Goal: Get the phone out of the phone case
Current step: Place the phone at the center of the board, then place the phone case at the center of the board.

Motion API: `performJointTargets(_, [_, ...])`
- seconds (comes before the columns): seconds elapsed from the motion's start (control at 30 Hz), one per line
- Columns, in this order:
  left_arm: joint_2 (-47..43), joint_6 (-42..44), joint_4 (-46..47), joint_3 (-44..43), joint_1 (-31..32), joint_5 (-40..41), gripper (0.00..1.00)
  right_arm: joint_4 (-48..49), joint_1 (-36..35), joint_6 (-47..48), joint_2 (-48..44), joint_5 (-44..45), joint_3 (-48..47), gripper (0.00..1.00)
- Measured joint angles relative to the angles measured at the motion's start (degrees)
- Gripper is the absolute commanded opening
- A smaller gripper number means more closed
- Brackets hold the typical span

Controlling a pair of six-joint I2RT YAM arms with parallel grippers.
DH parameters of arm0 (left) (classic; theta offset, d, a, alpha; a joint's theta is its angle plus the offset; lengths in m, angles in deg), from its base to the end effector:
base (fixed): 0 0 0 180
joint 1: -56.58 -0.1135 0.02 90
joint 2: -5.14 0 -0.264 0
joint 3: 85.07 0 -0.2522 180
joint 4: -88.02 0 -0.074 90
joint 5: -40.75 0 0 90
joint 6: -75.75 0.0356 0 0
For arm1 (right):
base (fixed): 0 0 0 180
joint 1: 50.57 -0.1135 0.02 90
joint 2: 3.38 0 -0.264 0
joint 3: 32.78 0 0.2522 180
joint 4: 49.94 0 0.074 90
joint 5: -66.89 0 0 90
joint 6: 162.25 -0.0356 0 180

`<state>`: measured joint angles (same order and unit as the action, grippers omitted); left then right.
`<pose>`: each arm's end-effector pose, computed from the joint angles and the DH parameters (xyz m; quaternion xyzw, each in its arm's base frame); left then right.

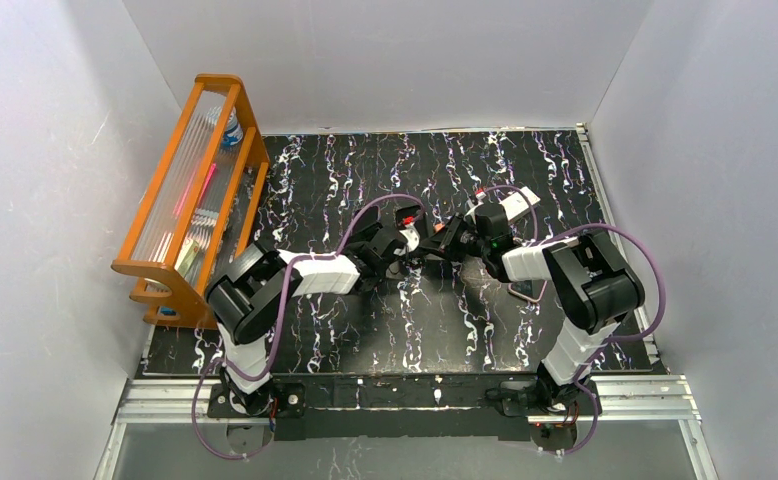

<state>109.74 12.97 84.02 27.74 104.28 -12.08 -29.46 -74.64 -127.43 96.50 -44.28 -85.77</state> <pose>0.2606 -0.2545 0.1480 0.4213 0.7655 0.2165 0.4354 0.2994 0.1478 0.1418 0.1308 0.8308 0.4506 0.2993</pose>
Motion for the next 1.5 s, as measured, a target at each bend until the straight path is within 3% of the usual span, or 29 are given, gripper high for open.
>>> performJointTargets(0.73, [-2.95, -12.13, -18.16, -8.46, -2.43, -14.16, 0.84, -2.89, 0.00, 2.80, 0.55, -0.04, -2.38, 0.04])
performJointTargets(1.0, [-15.26, -23.85, -20.98, -9.62, -9.60, -17.33, 0.97, -2.93, -0.07, 4.20, 3.72, 0.02, -6.49, 0.06])
performJointTargets(1.27, [-28.85, -33.64, -21.29, -9.05, -14.71, -18.62, 0.98, -4.39, -1.64, 5.01, 8.70, 1.36, -11.28, 0.12])
performJointTargets(1.4, [-36.94, -35.39, -20.50, -5.92, -14.75, -18.71, 0.98, -4.72, -3.10, 5.51, 10.40, 2.01, -12.59, 0.18])
performJointTargets(1.5, [-41.33, -36.11, -20.11, -3.93, -14.75, -18.43, 0.98, -4.90, -4.20, 5.49, 10.73, 3.10, -12.61, 0.28])
